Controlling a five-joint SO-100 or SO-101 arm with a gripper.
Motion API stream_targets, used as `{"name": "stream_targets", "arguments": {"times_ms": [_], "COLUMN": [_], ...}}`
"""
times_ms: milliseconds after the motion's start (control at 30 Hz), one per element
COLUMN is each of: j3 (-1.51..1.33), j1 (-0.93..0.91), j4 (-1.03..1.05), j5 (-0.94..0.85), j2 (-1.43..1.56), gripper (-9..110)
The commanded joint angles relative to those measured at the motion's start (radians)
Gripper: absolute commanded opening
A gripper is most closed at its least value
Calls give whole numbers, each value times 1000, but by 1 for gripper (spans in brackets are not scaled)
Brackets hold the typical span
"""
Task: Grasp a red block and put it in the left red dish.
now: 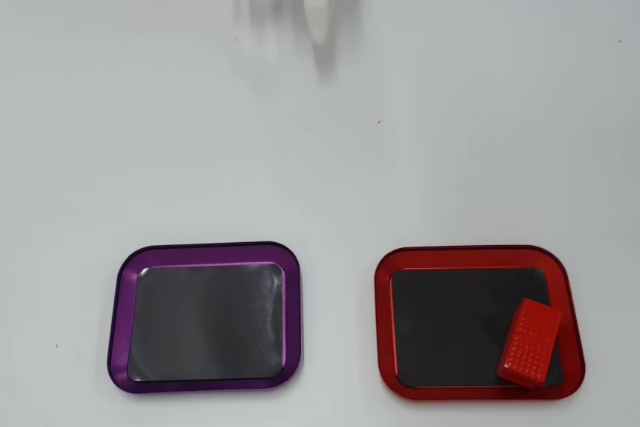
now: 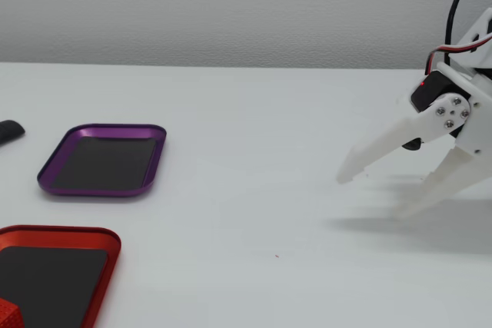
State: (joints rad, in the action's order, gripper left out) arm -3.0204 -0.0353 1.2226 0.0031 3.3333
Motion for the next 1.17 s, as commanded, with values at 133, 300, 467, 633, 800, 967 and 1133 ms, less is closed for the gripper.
{"name": "stream_targets", "arguments": {"times_ms": [133, 300, 467, 633, 800, 967, 1133], "j3": [-8, -8, -8, -8, -8, -8, -8], "j1": [2, 3, 3, 0, 3, 3, 3], "j4": [23, 37, 37, 35, 29, 29, 29], "j5": [3, 2, 2, 3, 3, 3, 3], "j2": [106, 107, 107, 107, 107, 107, 107], "gripper": [22, 4, -1, 0, 0, 0, 0]}}
